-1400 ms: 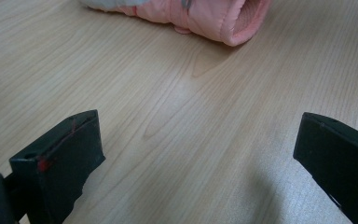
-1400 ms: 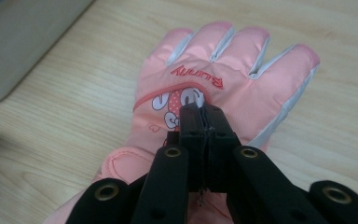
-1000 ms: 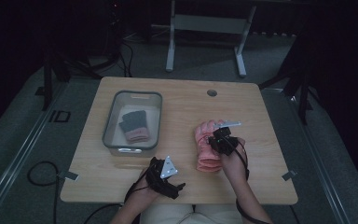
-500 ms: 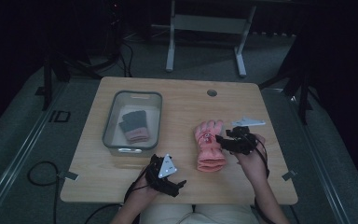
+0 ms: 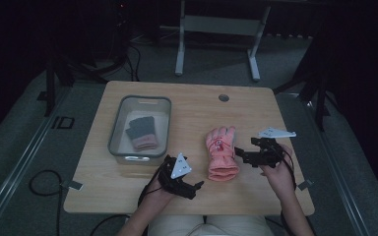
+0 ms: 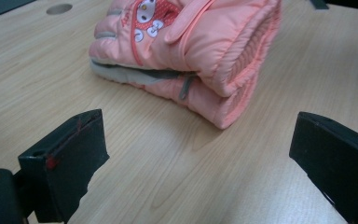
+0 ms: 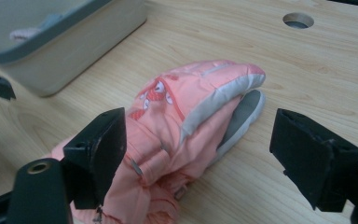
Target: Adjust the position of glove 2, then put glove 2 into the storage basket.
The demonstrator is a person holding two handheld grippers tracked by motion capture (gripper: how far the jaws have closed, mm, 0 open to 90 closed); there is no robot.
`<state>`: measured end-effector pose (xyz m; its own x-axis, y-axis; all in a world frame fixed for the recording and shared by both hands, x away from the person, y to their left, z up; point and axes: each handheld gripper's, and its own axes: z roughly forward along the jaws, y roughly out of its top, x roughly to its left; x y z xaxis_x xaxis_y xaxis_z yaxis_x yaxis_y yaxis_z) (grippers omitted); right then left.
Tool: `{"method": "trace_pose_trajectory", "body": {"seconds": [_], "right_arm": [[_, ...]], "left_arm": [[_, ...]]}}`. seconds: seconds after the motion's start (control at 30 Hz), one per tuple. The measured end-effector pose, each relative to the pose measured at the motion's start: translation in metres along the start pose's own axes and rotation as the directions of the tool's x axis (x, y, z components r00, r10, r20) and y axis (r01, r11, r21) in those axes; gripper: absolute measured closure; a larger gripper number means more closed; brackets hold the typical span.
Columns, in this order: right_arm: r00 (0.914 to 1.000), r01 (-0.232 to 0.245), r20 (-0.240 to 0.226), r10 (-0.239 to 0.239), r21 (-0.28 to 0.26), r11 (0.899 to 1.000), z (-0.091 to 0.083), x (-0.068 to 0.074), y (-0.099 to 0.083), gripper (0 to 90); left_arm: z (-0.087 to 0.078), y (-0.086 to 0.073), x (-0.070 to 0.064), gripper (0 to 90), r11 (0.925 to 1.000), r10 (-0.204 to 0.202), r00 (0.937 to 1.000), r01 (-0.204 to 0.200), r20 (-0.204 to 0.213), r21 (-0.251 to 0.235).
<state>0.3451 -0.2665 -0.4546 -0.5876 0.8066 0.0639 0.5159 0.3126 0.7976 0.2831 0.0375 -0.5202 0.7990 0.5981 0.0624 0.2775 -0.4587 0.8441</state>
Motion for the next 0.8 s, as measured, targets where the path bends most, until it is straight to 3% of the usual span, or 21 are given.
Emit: {"method": "trace_pose_trajectory", "body": {"seconds": [0.23, 0.37, 0.5, 0.57, 0.67, 0.7, 0.8], "right_arm": [[0.9997, 0.022, -0.008, -0.023, -0.054, 0.998, -0.001, -0.004, -0.001, 14.4], [0.9943, -0.053, -0.094, 0.051, -0.028, 0.998, -0.001, -0.007, -0.001, 14.1], [0.9918, -0.037, -0.123, 0.033, -0.032, 0.999, 0.002, -0.004, 0.000, 10.3], [0.9935, -0.026, -0.112, 0.023, -0.028, 0.999, 0.005, -0.002, 0.002, 11.3], [0.9979, 0.007, -0.064, -0.009, -0.024, 1.000, 0.010, -0.003, 0.008, 40.0], [0.9983, 0.004, -0.058, -0.005, -0.019, 1.000, 0.012, -0.004, 0.010, 51.5], [0.9995, 0.008, -0.029, -0.008, 0.004, 1.000, 0.023, -0.005, 0.019, 62.3]], "left_arm": [[0.001, 0.005, 0.007, 3.5, 0.9988, -0.049, 0.9985, 0.048, 0.024, 0.010], [0.008, 0.020, 0.014, 4.6, 0.9973, -0.073, 0.9964, 0.072, 0.043, 0.010], [0.022, 0.037, 0.023, 4.7, 0.9957, -0.091, 0.9942, 0.090, 0.058, 0.024], [0.029, 0.045, 0.028, 5.2, 0.9945, -0.104, 0.9920, 0.102, 0.072, 0.019], [0.041, 0.059, 0.034, 5.3, 0.9940, -0.107, 0.9921, 0.105, 0.065, 0.030], [0.045, 0.064, 0.035, 5.5, 0.9938, -0.108, 0.9934, 0.107, 0.036, 0.030], [0.054, 0.075, 0.041, 13.0, 0.9942, -0.105, 0.9945, 0.105, -0.005, 0.022]]}}
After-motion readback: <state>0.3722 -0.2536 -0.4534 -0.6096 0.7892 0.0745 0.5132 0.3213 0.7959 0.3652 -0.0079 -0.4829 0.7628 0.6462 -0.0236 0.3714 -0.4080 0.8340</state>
